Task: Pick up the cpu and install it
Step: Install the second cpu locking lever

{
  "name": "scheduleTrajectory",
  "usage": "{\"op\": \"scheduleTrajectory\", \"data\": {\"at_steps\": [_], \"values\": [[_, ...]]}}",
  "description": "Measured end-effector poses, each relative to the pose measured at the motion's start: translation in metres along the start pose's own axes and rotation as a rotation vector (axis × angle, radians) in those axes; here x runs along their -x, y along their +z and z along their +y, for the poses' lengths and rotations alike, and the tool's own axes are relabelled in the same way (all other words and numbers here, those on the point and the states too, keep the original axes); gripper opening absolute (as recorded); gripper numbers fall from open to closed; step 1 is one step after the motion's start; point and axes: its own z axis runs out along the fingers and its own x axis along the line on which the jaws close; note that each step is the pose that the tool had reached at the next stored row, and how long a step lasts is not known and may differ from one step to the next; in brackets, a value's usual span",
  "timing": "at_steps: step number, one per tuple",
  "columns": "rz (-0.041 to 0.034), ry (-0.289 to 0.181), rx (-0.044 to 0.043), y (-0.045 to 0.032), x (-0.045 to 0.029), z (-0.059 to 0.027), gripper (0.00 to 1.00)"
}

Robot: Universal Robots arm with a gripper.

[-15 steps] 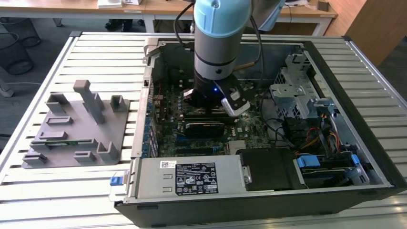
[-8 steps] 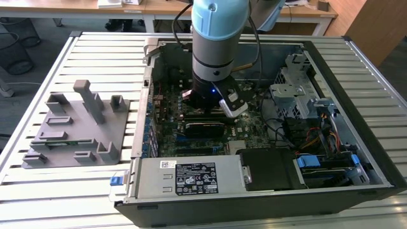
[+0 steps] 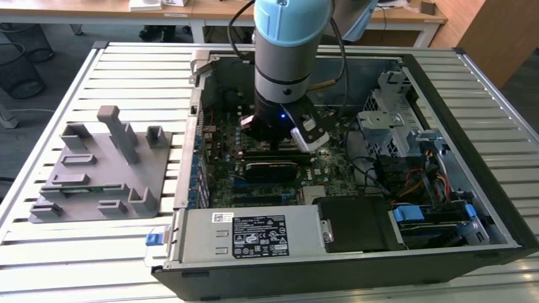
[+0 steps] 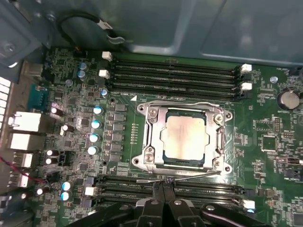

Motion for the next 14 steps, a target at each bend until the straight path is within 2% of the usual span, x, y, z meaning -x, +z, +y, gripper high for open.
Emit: {"op": "scheduleTrajectory", "data": {"at_steps": [7,10,14], "values": [[0.0006,0.000,0.0000,-0.0131,0.0003,0.0025,0.11],[0.0029,0.000,0.0002,-0.0154,0.0009,0.0029,0.11],[0.0103,0.002,0.0031,-0.0148,0.0039,0.0025,0.11]]}}
